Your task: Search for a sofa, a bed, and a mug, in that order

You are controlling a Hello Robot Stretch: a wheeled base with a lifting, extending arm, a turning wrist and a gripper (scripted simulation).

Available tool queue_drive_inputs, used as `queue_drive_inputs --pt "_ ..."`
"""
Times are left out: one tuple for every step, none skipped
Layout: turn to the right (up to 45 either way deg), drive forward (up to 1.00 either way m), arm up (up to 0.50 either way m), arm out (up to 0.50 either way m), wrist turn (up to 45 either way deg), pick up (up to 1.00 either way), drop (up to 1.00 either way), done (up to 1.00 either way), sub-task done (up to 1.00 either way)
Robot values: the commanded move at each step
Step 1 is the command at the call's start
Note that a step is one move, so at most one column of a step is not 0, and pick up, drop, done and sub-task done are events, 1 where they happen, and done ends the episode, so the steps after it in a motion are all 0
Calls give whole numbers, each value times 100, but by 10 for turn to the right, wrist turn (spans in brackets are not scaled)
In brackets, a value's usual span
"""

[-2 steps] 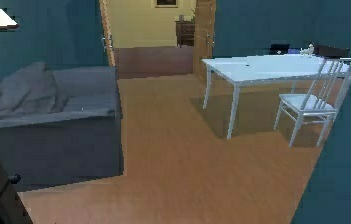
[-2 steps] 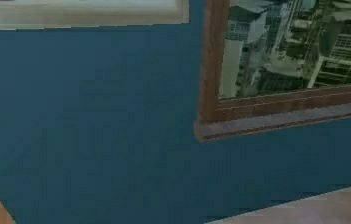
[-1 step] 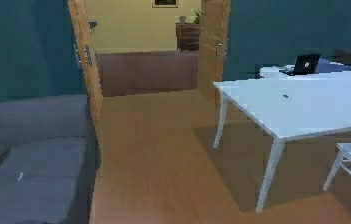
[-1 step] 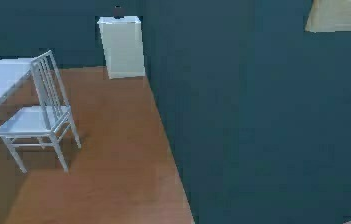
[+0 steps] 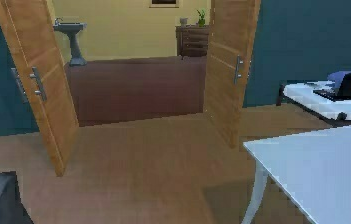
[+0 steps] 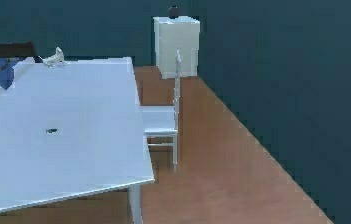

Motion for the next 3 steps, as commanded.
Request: queue_drive_inputs --pt "0 90 0 0 0 0 0 0 0" --pt "270 0 0 0 0 0 0 0 0" --pt "0 65 0 0 0 0 0 0 0"
